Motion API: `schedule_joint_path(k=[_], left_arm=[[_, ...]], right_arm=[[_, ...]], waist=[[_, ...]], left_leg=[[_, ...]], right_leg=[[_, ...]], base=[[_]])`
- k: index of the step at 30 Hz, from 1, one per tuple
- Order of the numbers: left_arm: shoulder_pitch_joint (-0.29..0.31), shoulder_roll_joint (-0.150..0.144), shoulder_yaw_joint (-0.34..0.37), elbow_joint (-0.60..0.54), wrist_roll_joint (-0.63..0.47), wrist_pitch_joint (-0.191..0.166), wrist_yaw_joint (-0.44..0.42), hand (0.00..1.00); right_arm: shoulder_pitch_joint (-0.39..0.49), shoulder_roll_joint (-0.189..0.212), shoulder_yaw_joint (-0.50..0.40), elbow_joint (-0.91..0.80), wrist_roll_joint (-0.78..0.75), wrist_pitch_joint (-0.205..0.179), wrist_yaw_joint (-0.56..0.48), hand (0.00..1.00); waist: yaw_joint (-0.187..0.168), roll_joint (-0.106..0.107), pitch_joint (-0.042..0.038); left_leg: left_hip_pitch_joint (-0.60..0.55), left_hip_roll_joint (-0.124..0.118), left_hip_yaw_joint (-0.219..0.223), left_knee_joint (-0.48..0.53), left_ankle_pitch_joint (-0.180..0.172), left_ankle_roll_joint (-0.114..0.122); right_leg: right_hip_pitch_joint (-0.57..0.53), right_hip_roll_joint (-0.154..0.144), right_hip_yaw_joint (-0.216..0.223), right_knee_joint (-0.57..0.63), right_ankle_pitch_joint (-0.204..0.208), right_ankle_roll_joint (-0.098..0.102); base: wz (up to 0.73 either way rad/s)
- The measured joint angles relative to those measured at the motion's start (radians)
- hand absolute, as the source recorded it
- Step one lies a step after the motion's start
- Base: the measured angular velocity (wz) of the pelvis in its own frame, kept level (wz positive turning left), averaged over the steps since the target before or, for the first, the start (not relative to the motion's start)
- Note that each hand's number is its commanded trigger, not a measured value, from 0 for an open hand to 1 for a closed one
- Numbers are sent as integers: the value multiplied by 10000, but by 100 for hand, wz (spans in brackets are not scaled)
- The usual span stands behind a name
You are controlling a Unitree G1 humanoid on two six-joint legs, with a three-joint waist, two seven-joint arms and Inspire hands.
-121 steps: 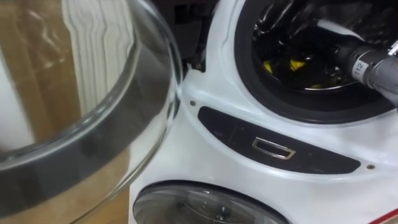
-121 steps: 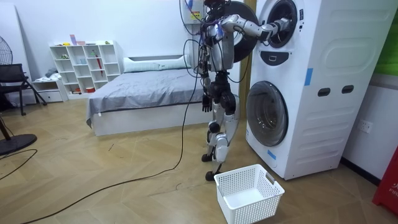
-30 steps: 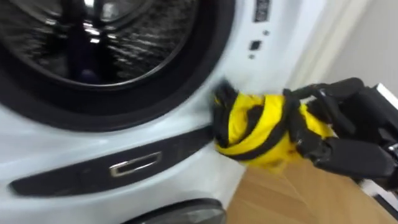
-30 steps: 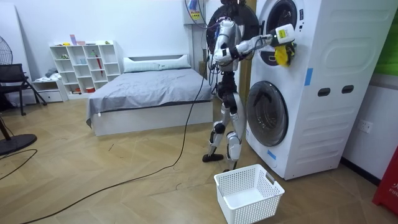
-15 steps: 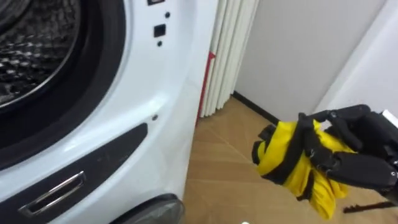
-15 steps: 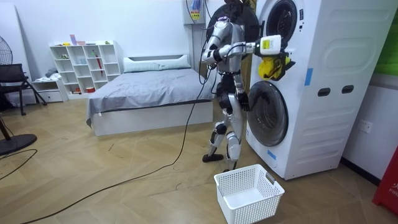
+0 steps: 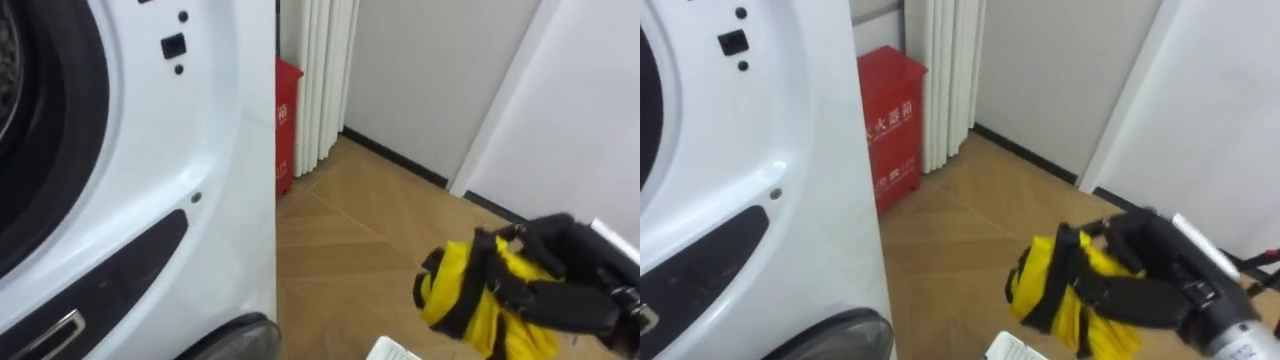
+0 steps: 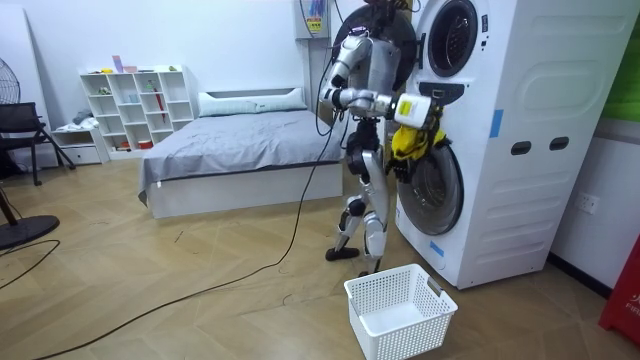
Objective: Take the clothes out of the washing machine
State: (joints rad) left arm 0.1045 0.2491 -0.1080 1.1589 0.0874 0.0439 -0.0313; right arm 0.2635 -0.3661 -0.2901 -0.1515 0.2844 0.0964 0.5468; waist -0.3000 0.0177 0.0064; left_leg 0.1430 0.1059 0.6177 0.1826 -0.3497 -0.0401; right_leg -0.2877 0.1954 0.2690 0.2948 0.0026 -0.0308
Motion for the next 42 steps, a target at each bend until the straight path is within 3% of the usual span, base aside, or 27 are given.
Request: schedule_joint_path(k=[1,7,13,17,21,25,30,42], left_arm=[[-39,-56,-129,-13,9,-11,0,0],[-357,-301,-716,-32,-135,-113,-6,0],[-691,-336,-990,-131,-349,-462,16,0],[-730,-356,-1129,-148,-577,-653,52,0],[-781,-359,-1211,-168,-570,-815,70,0],[-951,-372,-1309,-177,-565,-888,216,0],[-1124,-430,-1323,-147,-566,-890,489,0],[-1359,-609,-1314,0,-964,-883,714,0]], right_arm=[[4,65,225,550,-336,15,15,100],[-118,161,1402,3288,-939,-100,-660,100],[-1220,324,1865,6255,-985,-642,-1580,100],[-1808,434,1897,7523,-885,-819,-2328,100],[-1911,625,1914,8356,-462,-1414,-2933,100],[-2113,737,1921,8894,-484,-1697,-3371,100],[-2340,860,1919,9305,-478,-1753,-3786,100],[-2762,824,1869,9605,-764,-1870,-4733,100]], waist=[[32,94,-89],[265,802,-47],[286,1055,57],[355,1250,4],[466,1428,21],[590,1646,-3],[614,1659,-1],[578,1776,-12]], left_leg=[[-109,-9,10,25,0,3],[-680,-171,-8,116,25,86],[-1231,-330,-333,205,147,244],[-1626,-506,-622,198,238,336],[-1791,-526,-1002,209,304,382],[-2218,-686,-1131,196,459,502],[-2563,-870,-1275,140,694,596],[-2945,-1032,-1283,-140,823,711]], right_leg=[[-101,-14,10,9,6,-8],[-729,-143,40,215,1,32],[-1208,-445,-203,348,12,50],[-1518,-643,-408,357,24,85],[-1545,-830,-761,318,1,110],[-1937,-1031,-842,322,25,144],[-2255,-1254,-942,309,70,188],[-2734,-1339,-892,346,204,248]], base=[[-3],[-3],[16],[25],[25],[14],[14],[0]])
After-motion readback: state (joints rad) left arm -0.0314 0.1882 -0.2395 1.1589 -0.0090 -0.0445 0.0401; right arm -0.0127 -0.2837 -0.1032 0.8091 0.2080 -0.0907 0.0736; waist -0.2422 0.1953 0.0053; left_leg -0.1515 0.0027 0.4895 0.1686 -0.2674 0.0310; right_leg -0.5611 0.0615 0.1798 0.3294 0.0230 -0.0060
